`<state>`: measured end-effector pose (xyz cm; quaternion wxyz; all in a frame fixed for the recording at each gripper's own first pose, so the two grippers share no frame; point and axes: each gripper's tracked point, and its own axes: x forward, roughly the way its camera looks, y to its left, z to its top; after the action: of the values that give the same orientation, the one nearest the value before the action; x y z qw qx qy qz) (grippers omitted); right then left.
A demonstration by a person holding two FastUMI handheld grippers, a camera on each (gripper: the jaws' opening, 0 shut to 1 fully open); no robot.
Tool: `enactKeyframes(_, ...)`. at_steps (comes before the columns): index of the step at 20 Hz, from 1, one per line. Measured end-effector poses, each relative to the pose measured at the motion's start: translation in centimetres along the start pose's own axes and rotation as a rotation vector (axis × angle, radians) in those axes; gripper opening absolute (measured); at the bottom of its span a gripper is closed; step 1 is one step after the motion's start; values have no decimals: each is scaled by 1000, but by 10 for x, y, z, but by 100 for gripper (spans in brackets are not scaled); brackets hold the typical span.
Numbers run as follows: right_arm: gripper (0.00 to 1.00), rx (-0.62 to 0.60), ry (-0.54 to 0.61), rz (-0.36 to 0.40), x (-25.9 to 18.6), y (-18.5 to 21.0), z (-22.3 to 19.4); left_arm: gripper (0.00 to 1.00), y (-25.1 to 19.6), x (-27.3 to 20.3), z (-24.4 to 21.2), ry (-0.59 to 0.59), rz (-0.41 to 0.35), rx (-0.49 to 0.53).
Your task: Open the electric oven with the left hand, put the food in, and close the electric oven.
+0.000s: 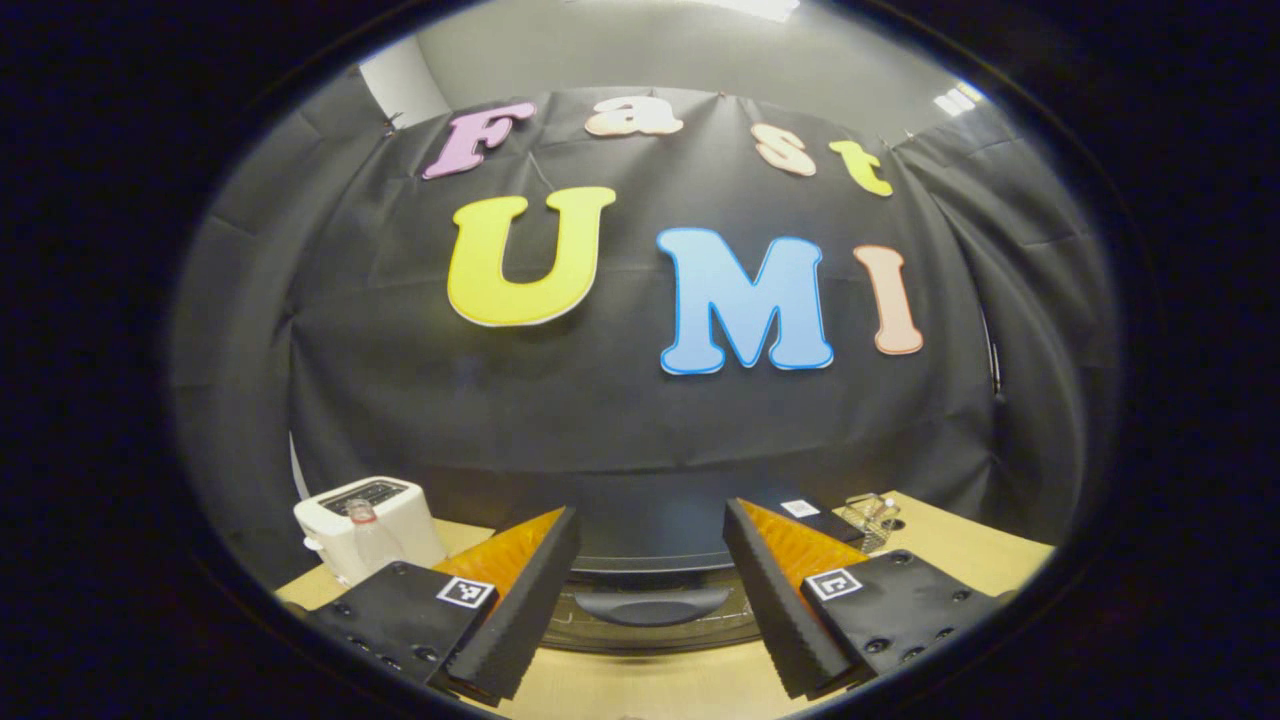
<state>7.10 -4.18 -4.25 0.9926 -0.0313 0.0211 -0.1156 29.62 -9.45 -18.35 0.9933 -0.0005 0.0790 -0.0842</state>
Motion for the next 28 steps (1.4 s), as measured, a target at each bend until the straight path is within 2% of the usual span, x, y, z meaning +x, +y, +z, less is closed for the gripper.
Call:
enactKeyframes(4, 95, -35, 21, -27, 3, -2, -4, 100, 0, 28, -35, 58, 3, -6)
enactKeyframes(5, 95, -43, 24, -34, 4, -4, -4, 97, -2, 31, -41, 69, -2, -6)
enactKeyframes(8, 95, -51, 41, -47, 5, -5, -6, 100, 0, 39, -54, 84, 0, 9)
enactKeyframes(13, 95, -81, 33, -54, 5, -7, -1, 97, 2, 42, -81, 119, 23, 13)
enactKeyframes(17, 95, -82, 41, -55, 2, -9, -2, 100, -1, 38, -80, 84, 22, 37)
enactKeyframes(19, 95, -78, 37, -55, 0, -12, -1, 97, -1, 29, -81, 85, 21, 30)
enactKeyframes(21, 95, -72, 34, -48, -1, -12, 0, 100, -2, 20, -84, 90, 22, 31)
enactKeyframes(28, 95, -59, 34, 4, -8, -16, -1, 97, -6, -24, -106, 138, 36, 32)
